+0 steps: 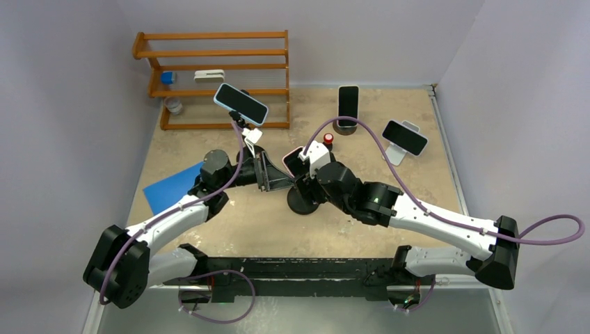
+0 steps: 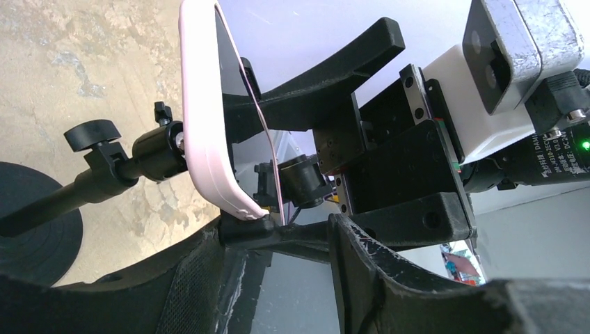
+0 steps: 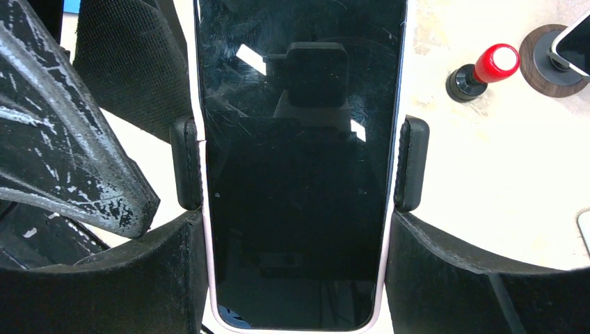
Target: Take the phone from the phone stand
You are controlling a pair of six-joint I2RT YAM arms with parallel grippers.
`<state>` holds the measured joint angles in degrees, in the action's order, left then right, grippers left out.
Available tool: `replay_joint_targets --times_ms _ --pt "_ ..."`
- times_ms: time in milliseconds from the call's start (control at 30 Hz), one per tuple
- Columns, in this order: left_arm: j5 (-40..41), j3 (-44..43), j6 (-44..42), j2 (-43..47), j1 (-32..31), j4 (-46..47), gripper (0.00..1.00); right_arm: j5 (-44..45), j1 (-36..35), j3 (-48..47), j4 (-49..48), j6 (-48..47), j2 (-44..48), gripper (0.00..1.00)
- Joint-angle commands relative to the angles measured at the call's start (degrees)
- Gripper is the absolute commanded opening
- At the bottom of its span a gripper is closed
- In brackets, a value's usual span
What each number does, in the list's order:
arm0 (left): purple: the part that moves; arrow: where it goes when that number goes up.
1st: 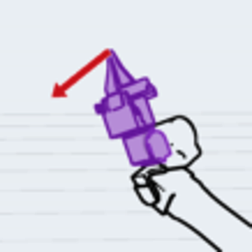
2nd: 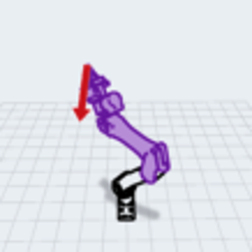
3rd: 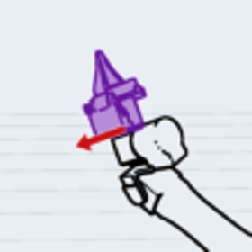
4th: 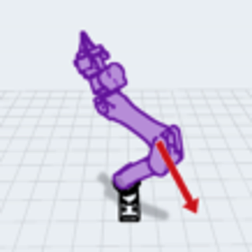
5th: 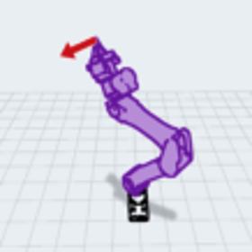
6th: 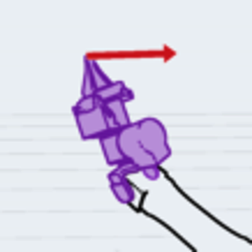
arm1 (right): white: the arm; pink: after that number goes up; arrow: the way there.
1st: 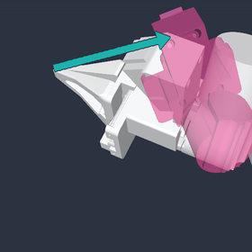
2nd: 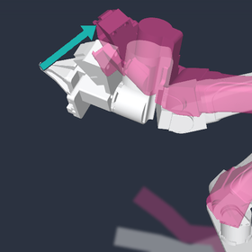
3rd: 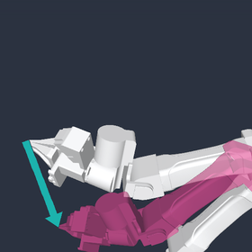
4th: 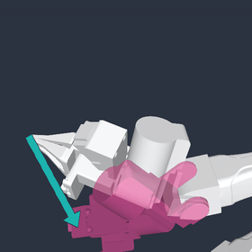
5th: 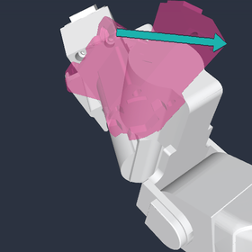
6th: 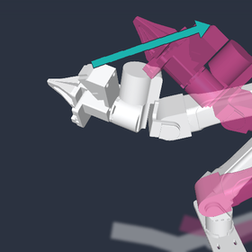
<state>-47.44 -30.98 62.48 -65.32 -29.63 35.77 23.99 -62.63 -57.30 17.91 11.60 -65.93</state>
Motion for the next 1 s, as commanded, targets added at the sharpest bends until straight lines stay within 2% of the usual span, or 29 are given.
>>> replay_joint_targets --times_ms 0,167,200,333,433,500,600,833,967 --pt "-1.9 -0.2 0.9 -0.6 0.1 5.9 0.51 0.0 -0.1 -1.0 -3.3 1.4 1.2 0.26" --pt "-2.3 0.0 1.1 -1.3 -0.1 6.4 0.47 -0.2 -0.1 -1.0 -3.8 1.7 1.1 0.25" --pt "-2.4 -0.1 1.0 -1.4 0.0 6.4 0.44 -0.3 -0.1 -1.0 -3.9 1.8 1.1 0.25" --pt "-2.9 0.1 0.9 -1.7 -0.1 6.6 0.22 -0.1 -0.1 -1.1 -3.7 2.4 1.0 0.24" --pt "-2.9 0.6 0.5 -1.4 0.0 6.6 0.00 -1.2 -0.1 -0.8 -2.6 3.1 1.2 0.21" --pt "-2.5 1.5 0.2 -0.9 0.0 6.9 0.00 -0.3 0.1 0.1 -2.9 3.7 1.9 0.16" --pt "-1.2 3.8 0.4 -0.3 0.1 8.2 0.00 -1.0 1.9 1.4 -2.4 5.0 2.7 0.00" --pt "-0.1 7.4 2.6 -0.1 0.6 14.4 0.00 -7.1 7.0 4.1 -2.3 6.4 5.9 0.00" --pt "-0.2 7.8 2.9 -0.4 0.5 16.5 0.00 -10.1 7.4 4.8 -3.0 6.7 6.1 0.00"
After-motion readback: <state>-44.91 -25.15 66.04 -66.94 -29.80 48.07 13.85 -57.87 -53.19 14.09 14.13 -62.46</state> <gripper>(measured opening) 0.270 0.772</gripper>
